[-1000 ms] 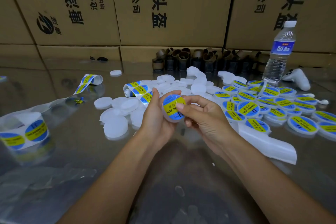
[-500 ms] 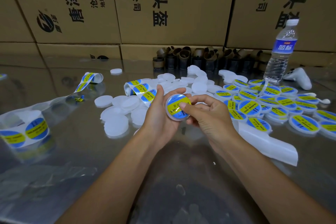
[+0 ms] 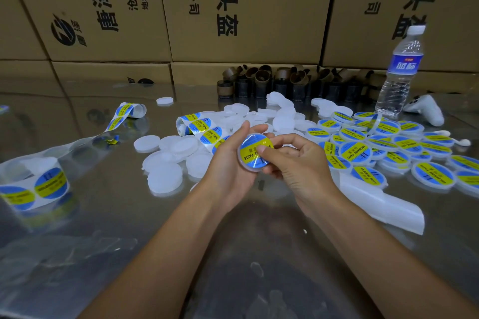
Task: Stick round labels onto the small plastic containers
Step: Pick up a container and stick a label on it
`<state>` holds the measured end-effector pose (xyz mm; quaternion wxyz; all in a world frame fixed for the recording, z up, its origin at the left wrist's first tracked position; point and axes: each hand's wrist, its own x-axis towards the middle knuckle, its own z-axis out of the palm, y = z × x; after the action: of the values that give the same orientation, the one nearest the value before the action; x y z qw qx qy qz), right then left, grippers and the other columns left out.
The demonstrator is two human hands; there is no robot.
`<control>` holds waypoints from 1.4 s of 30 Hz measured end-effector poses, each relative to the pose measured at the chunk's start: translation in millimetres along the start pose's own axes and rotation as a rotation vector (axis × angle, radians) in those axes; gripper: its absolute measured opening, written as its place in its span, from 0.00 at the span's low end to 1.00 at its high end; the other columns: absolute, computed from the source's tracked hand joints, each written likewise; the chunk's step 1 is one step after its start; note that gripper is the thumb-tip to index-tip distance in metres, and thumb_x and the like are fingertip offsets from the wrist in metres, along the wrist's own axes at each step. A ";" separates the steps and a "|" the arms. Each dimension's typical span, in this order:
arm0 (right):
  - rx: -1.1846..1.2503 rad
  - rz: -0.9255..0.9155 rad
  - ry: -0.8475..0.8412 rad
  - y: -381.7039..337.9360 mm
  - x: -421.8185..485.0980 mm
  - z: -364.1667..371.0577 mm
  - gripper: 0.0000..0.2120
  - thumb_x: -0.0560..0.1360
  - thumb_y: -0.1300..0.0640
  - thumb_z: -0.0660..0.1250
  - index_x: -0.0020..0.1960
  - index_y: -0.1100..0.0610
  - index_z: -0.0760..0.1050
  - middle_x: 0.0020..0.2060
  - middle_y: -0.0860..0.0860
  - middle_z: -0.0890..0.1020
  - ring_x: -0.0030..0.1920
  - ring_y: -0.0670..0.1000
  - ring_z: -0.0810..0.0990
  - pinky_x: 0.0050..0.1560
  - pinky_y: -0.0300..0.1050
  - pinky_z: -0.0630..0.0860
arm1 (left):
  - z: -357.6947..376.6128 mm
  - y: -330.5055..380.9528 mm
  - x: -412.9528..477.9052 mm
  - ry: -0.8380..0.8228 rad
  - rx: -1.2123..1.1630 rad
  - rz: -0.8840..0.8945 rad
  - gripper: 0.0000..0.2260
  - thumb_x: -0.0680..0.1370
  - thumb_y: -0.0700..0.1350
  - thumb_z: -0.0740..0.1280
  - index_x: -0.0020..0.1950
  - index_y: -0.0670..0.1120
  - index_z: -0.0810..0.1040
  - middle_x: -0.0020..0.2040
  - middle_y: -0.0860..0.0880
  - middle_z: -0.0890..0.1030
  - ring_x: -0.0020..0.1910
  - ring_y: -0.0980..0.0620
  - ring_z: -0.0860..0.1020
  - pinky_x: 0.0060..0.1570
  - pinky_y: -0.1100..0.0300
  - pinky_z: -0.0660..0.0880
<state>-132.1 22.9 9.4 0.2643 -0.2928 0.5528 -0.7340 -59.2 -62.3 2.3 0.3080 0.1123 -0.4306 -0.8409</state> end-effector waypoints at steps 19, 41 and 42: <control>-0.237 -0.156 0.109 3.2 0.2 0.3 0.08 0.73 0.57 0.69 0.37 0.58 0.74 0.27 0.54 0.82 0.24 0.48 0.80 0.36 0.46 0.77 | -0.3 -4.0 -1.8 -0.079 0.148 0.118 0.11 0.80 0.37 0.59 0.53 0.46 0.79 0.44 0.49 0.85 0.45 0.52 0.83 0.39 0.62 0.78; -0.470 -0.208 0.116 4.5 1.1 -2.0 0.14 0.72 0.45 0.68 0.36 0.53 0.71 0.28 0.49 0.76 0.29 0.46 0.74 0.34 0.41 0.69 | 4.3 -2.9 -3.6 -0.069 0.092 0.133 0.13 0.81 0.44 0.56 0.53 0.43 0.79 0.43 0.48 0.85 0.45 0.52 0.83 0.46 0.59 0.80; -0.390 -0.171 0.077 1.2 1.0 -2.3 0.12 0.73 0.47 0.69 0.37 0.55 0.74 0.29 0.50 0.78 0.28 0.45 0.75 0.32 0.37 0.70 | 4.7 -2.6 -4.2 -0.066 0.084 0.130 0.12 0.81 0.44 0.55 0.52 0.43 0.78 0.44 0.49 0.85 0.45 0.52 0.83 0.46 0.59 0.80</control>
<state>-134.4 23.4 7.8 0.1182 -0.3559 0.6672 -0.6435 -59.2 -55.5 2.8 0.3427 0.0690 -0.4820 -0.8034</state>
